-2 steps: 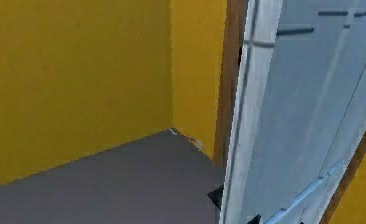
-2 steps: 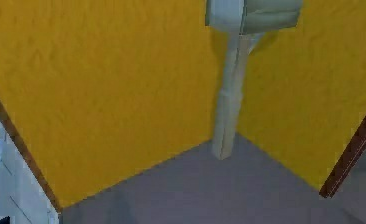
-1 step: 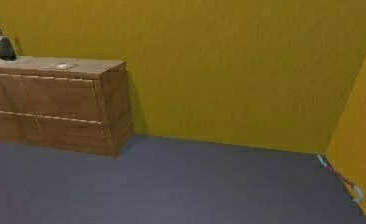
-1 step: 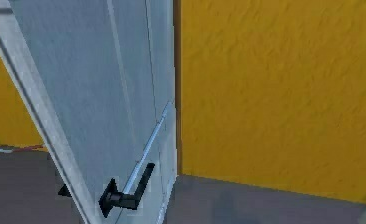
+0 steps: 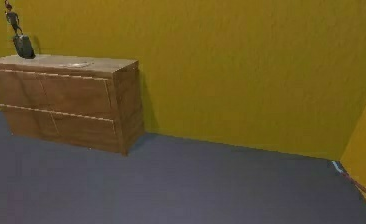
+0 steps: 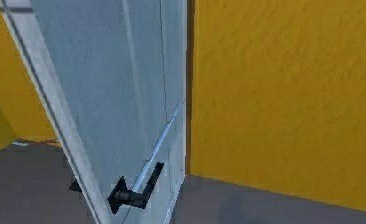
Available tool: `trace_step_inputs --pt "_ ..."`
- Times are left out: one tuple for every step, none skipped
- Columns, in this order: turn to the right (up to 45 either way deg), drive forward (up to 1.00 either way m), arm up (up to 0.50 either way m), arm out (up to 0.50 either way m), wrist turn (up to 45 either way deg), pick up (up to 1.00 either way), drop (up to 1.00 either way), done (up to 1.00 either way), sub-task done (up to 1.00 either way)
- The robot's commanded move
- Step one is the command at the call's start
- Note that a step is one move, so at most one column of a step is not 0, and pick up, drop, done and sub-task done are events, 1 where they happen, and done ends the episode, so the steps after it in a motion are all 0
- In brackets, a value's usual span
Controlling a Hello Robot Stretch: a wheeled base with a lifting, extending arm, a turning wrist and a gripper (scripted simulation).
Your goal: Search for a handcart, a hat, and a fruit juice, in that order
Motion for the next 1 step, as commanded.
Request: trace_step_inputs --pt "0.0 0.65 0.00 0.00 0.0 0.00 0.00 0.00 0.00"
